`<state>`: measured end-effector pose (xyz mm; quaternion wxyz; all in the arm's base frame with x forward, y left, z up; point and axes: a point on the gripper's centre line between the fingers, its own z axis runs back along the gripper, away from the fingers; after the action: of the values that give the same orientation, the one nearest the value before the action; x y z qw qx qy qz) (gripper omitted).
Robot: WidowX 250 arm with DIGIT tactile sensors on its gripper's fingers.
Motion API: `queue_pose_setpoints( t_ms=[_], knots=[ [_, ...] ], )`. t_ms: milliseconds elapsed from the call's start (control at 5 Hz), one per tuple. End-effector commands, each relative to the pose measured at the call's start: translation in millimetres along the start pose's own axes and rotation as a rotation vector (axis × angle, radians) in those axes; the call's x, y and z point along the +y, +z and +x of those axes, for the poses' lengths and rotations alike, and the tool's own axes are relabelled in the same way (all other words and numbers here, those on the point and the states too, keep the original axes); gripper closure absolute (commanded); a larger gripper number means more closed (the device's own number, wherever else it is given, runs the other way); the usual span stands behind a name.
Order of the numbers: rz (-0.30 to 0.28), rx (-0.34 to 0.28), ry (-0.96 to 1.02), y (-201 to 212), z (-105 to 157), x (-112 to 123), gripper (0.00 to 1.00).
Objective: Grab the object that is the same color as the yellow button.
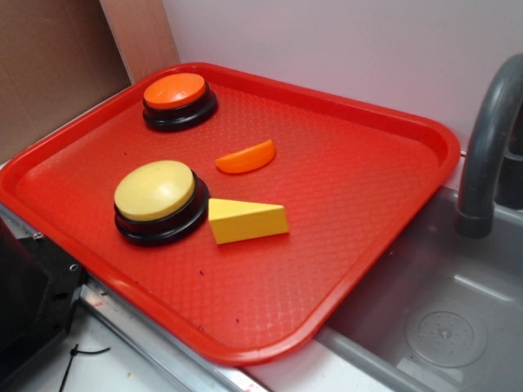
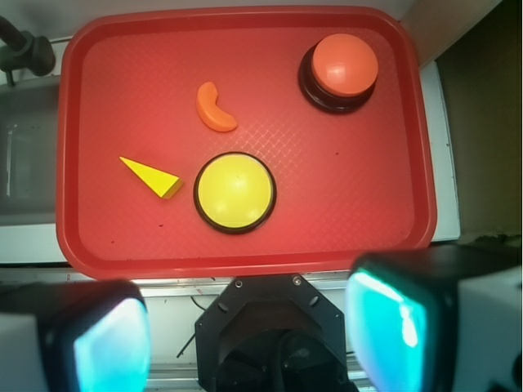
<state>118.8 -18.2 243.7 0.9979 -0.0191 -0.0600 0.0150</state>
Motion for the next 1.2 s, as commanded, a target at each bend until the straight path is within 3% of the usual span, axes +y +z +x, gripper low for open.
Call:
queue_pose_setpoints(
  t_ms=[0, 600, 1000],
  knots=[
    [0.0, 0.0, 0.0, 0, 0, 0, 0.0],
    [0.029, -0.051, -0.443, -43, 44, -27, 0.0],
    [0.07, -0.038, -0.578, -90, 55, -54, 0.0]
  ],
)
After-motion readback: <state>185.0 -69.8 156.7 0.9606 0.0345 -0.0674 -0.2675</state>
